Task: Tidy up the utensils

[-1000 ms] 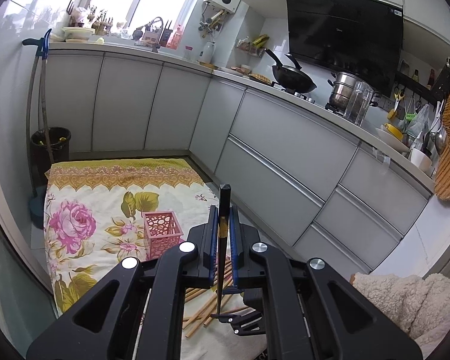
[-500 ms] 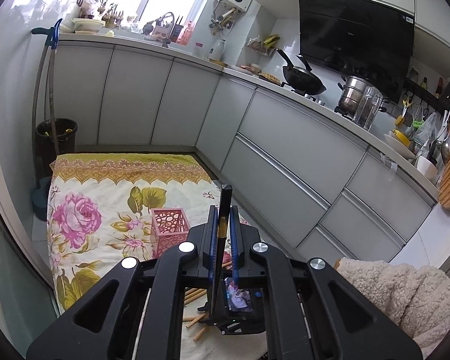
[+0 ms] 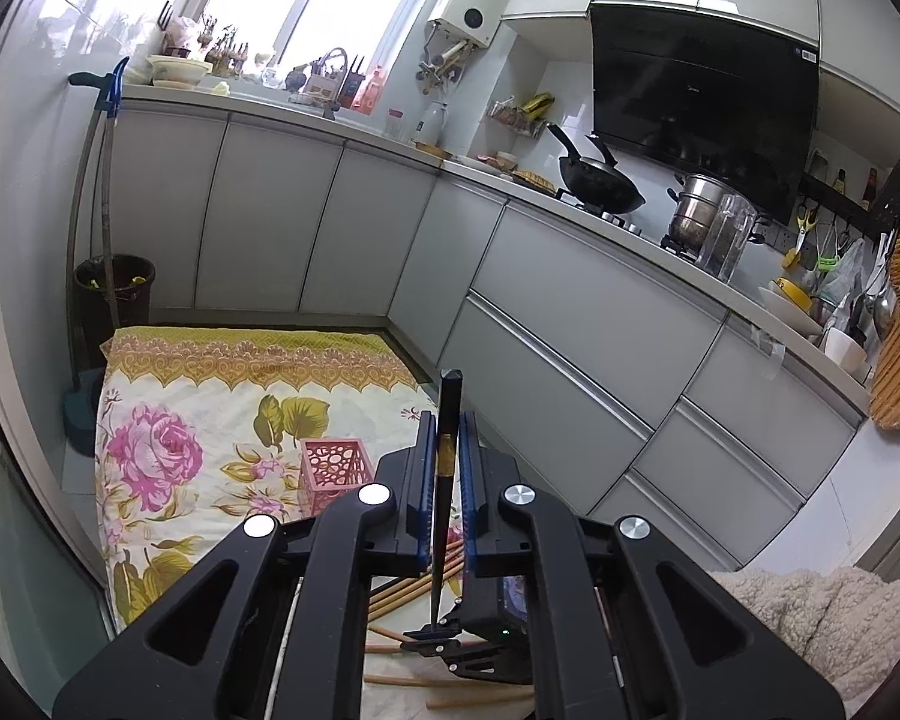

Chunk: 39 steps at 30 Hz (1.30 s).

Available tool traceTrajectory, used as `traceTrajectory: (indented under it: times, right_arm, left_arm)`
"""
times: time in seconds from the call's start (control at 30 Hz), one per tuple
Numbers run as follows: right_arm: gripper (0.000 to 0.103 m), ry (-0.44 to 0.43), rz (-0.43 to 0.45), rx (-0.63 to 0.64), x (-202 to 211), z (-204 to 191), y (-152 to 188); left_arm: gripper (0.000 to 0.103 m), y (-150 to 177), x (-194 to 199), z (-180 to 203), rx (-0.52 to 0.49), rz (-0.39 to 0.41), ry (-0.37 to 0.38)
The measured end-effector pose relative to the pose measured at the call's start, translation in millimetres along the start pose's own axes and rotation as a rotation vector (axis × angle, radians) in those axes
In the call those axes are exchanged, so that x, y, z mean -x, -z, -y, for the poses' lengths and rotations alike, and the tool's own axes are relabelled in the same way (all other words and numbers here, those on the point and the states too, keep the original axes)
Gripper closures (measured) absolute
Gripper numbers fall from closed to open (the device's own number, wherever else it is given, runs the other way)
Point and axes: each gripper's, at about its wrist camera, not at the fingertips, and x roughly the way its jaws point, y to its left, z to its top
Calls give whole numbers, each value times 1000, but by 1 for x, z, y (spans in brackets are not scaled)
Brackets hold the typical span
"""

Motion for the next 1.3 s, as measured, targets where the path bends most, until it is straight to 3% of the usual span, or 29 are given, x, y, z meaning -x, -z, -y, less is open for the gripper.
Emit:
traceTrajectory:
  times: [0.13,0.37,0.67,0.83,1.0,1.3]
  right_arm:
    - [96,36,109,-99,19,16,6]
    - [96,179,319,-252,58,54,0]
    - [96,307,664,-306,159,57,-24]
    - [96,353,821,-318,207,54,-39]
    - [96,363,924,-320,233,54,-54]
    - [96,373,999,-375,232,70,-61]
  left_arm:
    - [97,-2,5,6,-12,26,-16]
    - [97,-5,1,11,-14,61,-65]
    - [97,-23,-27,0,24,103,-140]
    - [97,-44,-51,3,9,173,-203]
    - [97,-55,-90,4,-37,204,-301]
    - [97,-28,-172,-26,-71,127,-439]
